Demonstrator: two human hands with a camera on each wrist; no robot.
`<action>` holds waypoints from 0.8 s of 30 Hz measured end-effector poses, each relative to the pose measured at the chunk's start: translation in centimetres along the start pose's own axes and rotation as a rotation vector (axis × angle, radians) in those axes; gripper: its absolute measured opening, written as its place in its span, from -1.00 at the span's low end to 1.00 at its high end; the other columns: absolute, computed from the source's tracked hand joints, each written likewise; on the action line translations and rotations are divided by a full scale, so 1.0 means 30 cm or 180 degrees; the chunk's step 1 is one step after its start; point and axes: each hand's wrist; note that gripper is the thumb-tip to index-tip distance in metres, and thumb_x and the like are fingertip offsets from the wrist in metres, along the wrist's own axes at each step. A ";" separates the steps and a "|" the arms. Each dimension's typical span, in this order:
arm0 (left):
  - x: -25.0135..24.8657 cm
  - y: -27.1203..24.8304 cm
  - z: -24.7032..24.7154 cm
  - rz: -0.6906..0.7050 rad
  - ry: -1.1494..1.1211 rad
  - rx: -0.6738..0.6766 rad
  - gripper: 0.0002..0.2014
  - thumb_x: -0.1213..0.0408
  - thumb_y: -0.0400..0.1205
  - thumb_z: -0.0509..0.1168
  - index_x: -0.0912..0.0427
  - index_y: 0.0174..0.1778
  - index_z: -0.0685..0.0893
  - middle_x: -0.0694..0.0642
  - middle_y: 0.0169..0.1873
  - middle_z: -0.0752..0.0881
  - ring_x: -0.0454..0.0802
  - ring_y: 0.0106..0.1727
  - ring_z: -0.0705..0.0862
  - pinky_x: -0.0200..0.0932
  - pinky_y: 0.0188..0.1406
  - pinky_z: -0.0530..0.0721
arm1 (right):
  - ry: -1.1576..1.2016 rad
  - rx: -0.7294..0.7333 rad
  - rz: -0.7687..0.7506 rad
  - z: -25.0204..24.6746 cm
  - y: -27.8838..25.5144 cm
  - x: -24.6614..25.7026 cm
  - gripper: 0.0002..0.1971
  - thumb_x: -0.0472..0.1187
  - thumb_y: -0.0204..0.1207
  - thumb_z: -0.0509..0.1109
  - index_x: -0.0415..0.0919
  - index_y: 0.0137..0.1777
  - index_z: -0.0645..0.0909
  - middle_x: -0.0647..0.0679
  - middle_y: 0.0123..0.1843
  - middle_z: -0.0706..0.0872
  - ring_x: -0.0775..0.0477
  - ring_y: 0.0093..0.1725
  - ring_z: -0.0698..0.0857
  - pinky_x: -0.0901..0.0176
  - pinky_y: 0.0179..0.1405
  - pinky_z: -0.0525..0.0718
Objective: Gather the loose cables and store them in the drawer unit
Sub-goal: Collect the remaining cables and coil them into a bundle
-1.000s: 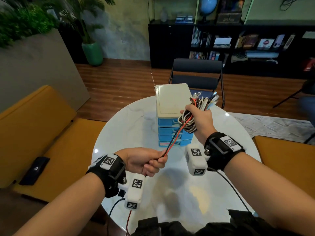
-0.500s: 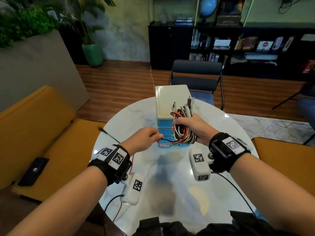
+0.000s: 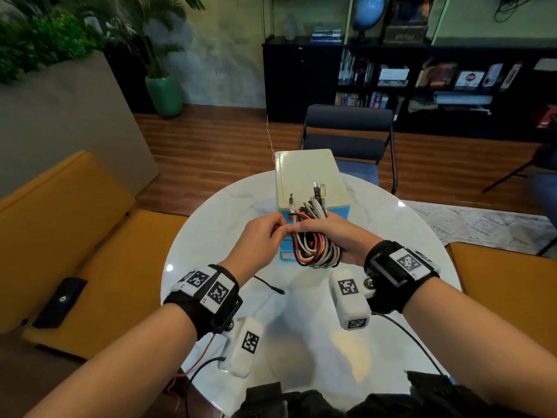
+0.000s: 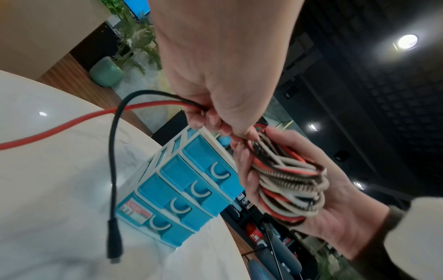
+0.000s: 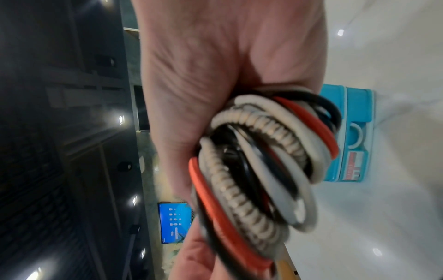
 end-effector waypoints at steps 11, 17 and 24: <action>-0.027 0.026 -0.004 -0.0082 -0.0147 -0.0155 -0.79 0.18 0.68 0.26 0.16 -0.25 0.57 -0.03 -0.44 0.57 -0.20 -0.41 0.49 -0.43 -0.44 0.43 | 0.0800 0.0084 0.0163 0.014 0.002 -0.040 -0.95 -0.38 0.57 0.36 -0.35 -0.07 0.66 -0.20 -0.27 0.77 -0.04 -0.32 0.80 0.17 -0.34 0.77; 0.014 0.032 -0.073 -0.1597 -0.1692 0.1507 -0.58 -0.08 0.75 -0.01 0.09 -0.31 0.46 -0.06 -0.56 0.29 -0.14 -0.59 0.19 -0.32 -0.63 0.22 | 0.0426 -0.0558 -0.0059 -0.039 0.013 -0.035 -0.94 -0.47 0.51 0.38 -0.34 -0.08 0.62 -0.26 -0.33 0.72 -0.07 -0.40 0.76 0.15 -0.43 0.73; 0.014 -0.009 -0.097 -0.2054 -0.3311 0.1997 -0.73 0.10 0.77 0.03 0.08 -0.17 0.52 -0.07 -0.50 0.34 -0.14 -0.52 0.24 -0.32 -0.49 0.40 | 0.0147 -0.0776 -0.0250 -0.082 0.030 -0.062 -0.85 -0.41 0.49 0.45 -0.29 0.04 0.66 -0.24 -0.23 0.76 -0.15 -0.25 0.78 0.11 -0.27 0.76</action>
Point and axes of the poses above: each hand's wrist, its own y-axis towards the middle knuckle, its own z-axis out of the palm, x = y × z
